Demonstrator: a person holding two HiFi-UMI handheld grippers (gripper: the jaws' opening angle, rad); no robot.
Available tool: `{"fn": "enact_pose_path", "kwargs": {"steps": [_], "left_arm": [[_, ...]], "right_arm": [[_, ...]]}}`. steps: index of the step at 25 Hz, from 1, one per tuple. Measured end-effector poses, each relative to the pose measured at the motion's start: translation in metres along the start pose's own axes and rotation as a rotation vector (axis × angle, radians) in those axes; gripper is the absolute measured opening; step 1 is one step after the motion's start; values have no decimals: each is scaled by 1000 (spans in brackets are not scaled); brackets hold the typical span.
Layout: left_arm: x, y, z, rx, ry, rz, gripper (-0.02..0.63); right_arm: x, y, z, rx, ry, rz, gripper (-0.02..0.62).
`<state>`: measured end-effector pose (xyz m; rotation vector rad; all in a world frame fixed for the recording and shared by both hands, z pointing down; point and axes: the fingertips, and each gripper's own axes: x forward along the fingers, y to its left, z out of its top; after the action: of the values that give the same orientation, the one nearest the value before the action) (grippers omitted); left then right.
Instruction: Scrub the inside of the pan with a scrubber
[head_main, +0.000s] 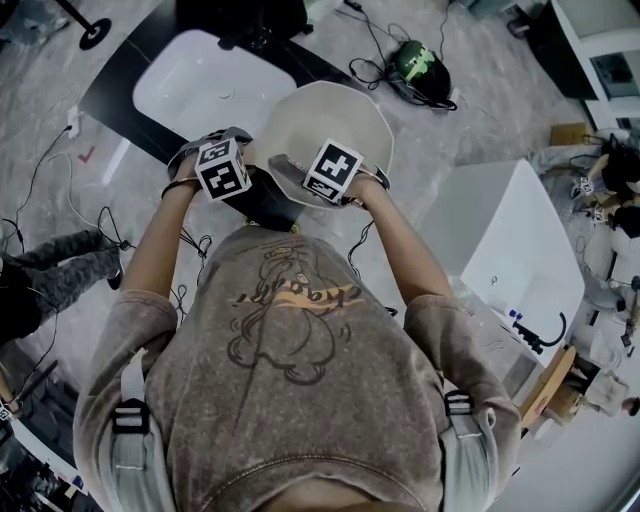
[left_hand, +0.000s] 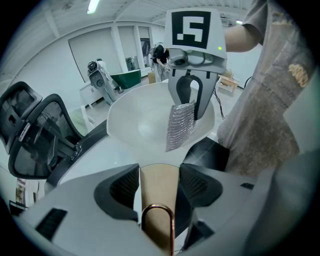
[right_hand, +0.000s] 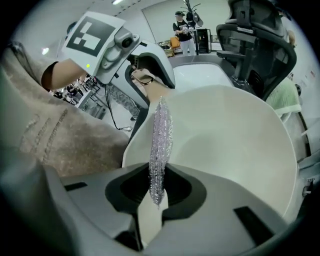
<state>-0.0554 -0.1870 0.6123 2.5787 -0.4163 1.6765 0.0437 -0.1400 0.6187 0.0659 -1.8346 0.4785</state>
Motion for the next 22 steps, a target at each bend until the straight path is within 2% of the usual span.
{"fn": "enact_pose_path", "kwargs": {"steps": [10,22], "left_arm": [[-1,-1,0,4,-3,-6,267],[-2,-1,0,18,-16,-6,265]], "right_arm": [[6,0,44,32,-91,44,80],[11,-38,84,119,-176,-31,80]]}}
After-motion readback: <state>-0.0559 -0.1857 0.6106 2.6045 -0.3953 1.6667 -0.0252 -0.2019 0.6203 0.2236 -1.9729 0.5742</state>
